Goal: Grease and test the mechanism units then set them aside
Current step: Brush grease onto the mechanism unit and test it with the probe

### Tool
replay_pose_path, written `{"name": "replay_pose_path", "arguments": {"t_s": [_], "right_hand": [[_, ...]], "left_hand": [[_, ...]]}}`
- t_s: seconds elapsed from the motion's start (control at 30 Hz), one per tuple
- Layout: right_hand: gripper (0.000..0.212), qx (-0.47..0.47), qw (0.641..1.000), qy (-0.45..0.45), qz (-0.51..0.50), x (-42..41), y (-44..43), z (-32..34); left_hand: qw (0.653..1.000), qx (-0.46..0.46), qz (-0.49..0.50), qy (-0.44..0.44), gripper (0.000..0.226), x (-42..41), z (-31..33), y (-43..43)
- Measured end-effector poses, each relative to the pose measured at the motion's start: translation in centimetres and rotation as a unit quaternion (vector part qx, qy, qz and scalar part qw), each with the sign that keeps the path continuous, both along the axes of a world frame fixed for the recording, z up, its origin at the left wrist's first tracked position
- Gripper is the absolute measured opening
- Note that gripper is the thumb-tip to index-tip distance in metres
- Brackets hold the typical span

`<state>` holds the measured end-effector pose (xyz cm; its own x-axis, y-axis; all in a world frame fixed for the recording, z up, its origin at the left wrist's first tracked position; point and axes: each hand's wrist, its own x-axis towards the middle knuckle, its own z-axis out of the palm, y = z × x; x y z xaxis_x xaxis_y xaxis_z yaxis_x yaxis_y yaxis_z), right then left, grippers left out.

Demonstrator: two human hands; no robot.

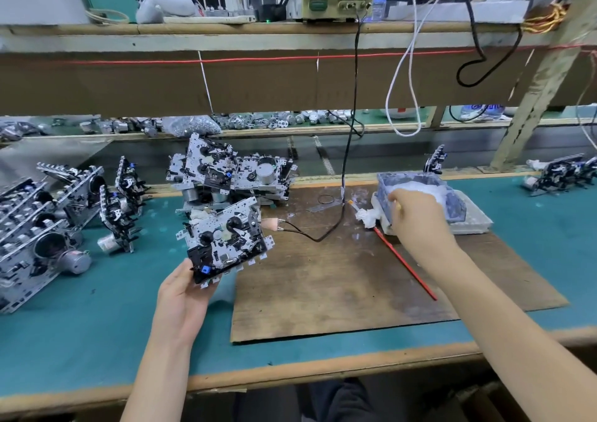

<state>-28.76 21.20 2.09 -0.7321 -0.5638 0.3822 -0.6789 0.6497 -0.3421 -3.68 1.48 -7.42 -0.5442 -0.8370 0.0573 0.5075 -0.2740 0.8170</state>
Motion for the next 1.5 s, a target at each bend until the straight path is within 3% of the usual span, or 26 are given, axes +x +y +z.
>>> {"name": "replay_pose_path", "arguments": {"t_s": [0.1,0.2,0.33,0.43,0.73,1.07,1.5], "right_hand": [[0.018,-0.178,0.974,0.056,0.126,1.5,-0.9,1.3],[0.018,-0.287,0.914,-0.002,0.285,4.4,-1.8,3.2],[0.022,-0.276,0.863,-0.117,0.407,8.1,-2.9,4.6],[0.014,-0.218,0.858,-0.128,0.447,9.6,-3.8,4.8],[0.011,-0.131,0.857,-0.1,0.488,10.3,-5.6,4.0],[0.011,-0.131,0.854,-0.134,0.486,10.4,-6.6,3.2],[0.014,-0.174,0.852,-0.092,0.485,10.3,-6.8,3.0]], "left_hand": [[1.0,0.001,0.005,-0.007,0.033,0.1,-0.1,0.0],[1.0,0.005,0.015,-0.013,0.038,0.2,-0.1,0.0],[0.999,0.0,0.024,-0.031,0.025,0.2,0.1,0.1],[0.999,-0.001,0.027,-0.041,0.029,0.2,0.0,0.1],[0.999,0.006,0.022,-0.034,0.038,0.2,0.1,0.0],[1.0,-0.008,0.014,-0.026,0.043,0.3,0.3,0.1],[1.0,0.004,0.012,-0.017,0.031,0.4,0.4,0.0]]}}
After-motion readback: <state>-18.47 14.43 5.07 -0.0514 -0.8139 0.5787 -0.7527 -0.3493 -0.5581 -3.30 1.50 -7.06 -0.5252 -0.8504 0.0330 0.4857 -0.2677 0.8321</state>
